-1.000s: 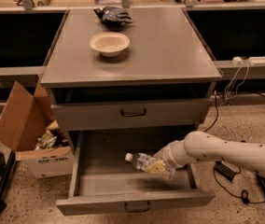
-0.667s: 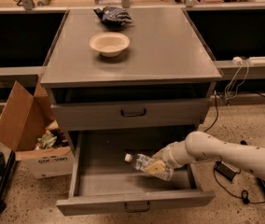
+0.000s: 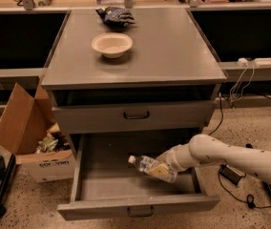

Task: Place blue plastic bottle into middle drawer

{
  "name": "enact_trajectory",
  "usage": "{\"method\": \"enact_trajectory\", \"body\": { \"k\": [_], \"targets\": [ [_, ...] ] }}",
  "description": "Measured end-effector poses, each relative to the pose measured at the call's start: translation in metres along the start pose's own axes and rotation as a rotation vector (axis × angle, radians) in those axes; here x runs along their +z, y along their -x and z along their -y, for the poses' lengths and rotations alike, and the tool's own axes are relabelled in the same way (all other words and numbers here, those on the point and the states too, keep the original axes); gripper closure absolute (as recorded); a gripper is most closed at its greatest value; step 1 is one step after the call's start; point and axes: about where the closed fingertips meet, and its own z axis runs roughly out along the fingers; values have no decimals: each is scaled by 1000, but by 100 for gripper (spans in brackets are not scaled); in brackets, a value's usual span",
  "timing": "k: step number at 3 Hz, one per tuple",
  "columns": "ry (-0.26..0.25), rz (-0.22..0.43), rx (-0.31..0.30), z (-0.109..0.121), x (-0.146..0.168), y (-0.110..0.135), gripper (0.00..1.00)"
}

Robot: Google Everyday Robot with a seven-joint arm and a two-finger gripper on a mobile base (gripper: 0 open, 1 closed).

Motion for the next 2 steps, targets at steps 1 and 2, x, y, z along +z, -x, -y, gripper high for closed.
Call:
{"method": "enact_trajectory", "body": {
  "k": [1, 2],
  "targets": [
    [0, 0, 0, 0, 0, 0, 20],
    [2, 1, 0, 0, 0, 0, 0]
  ]
}}
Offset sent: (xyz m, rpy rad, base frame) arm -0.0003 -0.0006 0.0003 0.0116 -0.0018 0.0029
